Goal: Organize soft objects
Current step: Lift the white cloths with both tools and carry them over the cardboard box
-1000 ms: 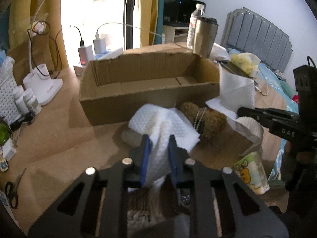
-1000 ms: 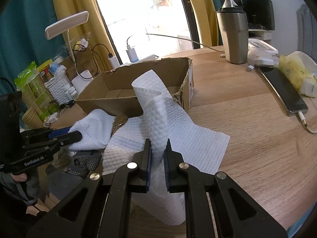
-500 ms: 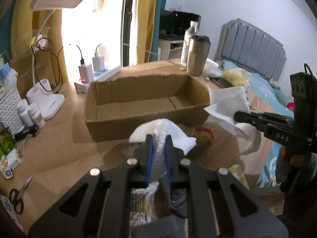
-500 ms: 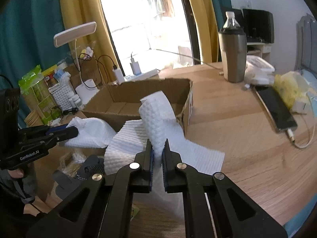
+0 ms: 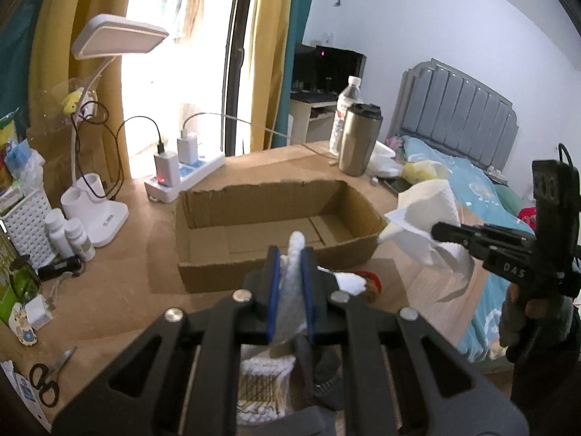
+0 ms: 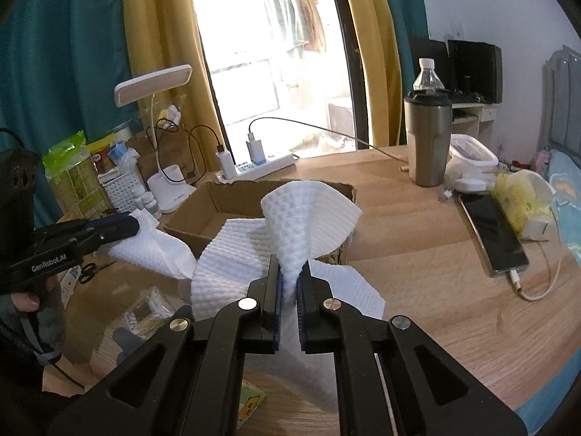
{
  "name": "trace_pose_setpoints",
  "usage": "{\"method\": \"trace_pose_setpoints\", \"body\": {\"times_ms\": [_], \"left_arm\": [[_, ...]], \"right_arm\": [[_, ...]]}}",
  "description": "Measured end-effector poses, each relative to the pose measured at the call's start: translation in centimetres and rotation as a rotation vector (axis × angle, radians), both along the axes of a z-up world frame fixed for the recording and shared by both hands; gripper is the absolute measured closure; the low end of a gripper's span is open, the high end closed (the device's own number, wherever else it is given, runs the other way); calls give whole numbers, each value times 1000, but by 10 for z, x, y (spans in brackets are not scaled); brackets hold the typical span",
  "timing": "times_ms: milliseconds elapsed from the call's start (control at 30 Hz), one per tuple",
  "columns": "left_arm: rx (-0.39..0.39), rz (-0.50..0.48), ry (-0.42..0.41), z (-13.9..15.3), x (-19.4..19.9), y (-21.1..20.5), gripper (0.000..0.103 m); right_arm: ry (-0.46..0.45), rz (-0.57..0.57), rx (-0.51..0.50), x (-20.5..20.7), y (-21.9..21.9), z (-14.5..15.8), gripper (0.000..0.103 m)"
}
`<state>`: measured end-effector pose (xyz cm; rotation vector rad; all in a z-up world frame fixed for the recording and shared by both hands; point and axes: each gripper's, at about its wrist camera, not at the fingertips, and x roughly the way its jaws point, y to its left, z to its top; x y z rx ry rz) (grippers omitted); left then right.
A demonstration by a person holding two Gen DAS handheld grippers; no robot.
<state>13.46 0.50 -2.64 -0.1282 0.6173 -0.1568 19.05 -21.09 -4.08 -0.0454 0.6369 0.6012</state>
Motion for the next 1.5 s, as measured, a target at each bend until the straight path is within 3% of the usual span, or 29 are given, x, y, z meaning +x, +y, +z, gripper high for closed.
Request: {"method": "trace_pose_setpoints", "body": {"times_ms": [700,767,867,900,933,1000,1033,1067,1500], "left_arm": [[18,24,-94,41,11,22,91],[22,23,-83,38,13,23,91],[8,-17,-2,20,19,23,88],[2,-34,38,9,22,21,86],[-3,-42,66,0,22,19,75],[-29,-56,120,-22,24,17,47],[-39,-58,136,-31,25,17,22],[-49,-51,150,-40,24,17,18],[0,-54,268,-85,37,8,19]], "right_arm": [[-91,28,7,9,23,40,95],[-94,32,5,12,26,42,95],[-91,37,2,16,28,41,96],[-84,38,-1,18,29,39,95],[-78,39,-3,18,30,37,96],[-63,43,-9,21,31,32,95],[-54,46,-13,22,33,29,95],[-50,49,-15,22,34,27,95],[-21,48,-31,22,38,16,95]]}}
